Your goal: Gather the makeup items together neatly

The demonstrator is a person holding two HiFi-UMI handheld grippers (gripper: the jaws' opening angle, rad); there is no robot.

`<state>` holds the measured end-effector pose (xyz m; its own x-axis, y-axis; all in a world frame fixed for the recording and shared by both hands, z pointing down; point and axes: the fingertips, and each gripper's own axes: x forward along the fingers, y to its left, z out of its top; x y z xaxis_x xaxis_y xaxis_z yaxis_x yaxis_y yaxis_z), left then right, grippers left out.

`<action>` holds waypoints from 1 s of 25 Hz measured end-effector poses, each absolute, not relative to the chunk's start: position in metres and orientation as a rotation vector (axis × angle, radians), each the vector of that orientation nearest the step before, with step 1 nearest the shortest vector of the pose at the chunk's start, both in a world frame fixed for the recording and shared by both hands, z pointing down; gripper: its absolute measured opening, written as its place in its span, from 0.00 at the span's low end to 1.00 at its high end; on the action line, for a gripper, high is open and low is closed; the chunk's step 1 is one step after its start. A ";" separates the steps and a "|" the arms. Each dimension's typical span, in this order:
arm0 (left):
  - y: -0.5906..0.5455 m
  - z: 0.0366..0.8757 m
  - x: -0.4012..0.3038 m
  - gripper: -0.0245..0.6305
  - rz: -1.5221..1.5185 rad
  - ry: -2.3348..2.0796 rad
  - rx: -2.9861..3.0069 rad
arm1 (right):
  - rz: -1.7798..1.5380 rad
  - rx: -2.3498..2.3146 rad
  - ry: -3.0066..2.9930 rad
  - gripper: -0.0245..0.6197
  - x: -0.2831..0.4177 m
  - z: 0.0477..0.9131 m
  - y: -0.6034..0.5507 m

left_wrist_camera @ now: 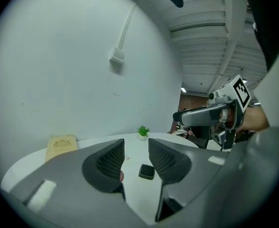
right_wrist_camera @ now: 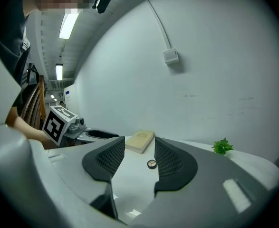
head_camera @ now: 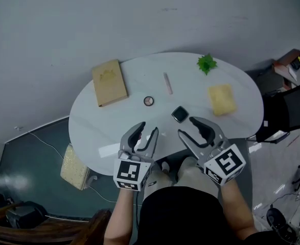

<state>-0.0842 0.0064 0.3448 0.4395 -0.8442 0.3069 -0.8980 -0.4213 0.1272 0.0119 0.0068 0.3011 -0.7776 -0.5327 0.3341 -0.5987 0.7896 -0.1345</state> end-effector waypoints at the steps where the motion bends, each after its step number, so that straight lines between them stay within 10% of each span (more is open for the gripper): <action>1: 0.005 0.349 -0.086 0.28 0.286 -1.509 2.413 | 0.345 0.873 -2.699 0.32 0.011 0.303 0.007; 25: -0.054 0.455 -0.100 0.32 0.382 -1.548 2.294 | 0.467 0.832 -2.640 0.32 0.002 0.360 -0.019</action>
